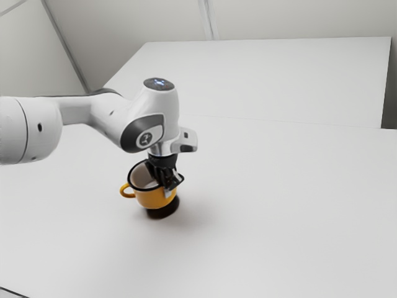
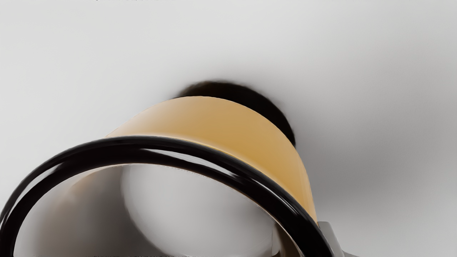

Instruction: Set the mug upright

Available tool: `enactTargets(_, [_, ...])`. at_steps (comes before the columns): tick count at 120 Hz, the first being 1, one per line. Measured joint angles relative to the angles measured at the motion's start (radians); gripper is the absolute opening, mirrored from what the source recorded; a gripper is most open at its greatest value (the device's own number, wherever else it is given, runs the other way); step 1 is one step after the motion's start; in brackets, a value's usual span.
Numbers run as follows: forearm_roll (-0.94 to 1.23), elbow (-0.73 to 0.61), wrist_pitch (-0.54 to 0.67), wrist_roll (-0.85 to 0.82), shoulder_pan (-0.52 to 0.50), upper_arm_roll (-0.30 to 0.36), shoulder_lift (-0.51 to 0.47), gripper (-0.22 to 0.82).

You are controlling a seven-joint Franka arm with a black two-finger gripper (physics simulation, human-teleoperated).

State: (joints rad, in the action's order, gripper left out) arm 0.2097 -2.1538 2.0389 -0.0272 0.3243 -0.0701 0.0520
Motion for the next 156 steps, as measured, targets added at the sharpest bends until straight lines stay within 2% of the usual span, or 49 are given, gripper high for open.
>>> enactTargets(70, [0.001, 0.008, 0.147, -0.176, -0.026, 0.001, 0.095, -0.15])
enactTargets(80, [-0.009, 0.008, 0.156, -0.185, -0.026, 0.001, 0.095, -0.06])
enactTargets(96, [-0.023, 0.008, 0.163, -0.197, -0.03, 0.001, 0.083, 0.22])
enactTargets(110, [-0.028, 0.01, 0.163, -0.206, -0.035, 0.002, 0.036, 0.37])
enactTargets(127, [-0.045, 0.041, 0.16, -0.207, -0.046, 0.001, -0.006, 0.48])
enactTargets(140, [-0.063, 0.16, 0.145, -0.177, -0.051, -0.012, 0.022, 0.52])
enactTargets(156, [-0.135, 0.318, 0.061, -0.106, -0.08, -0.042, 0.044, 0.55])
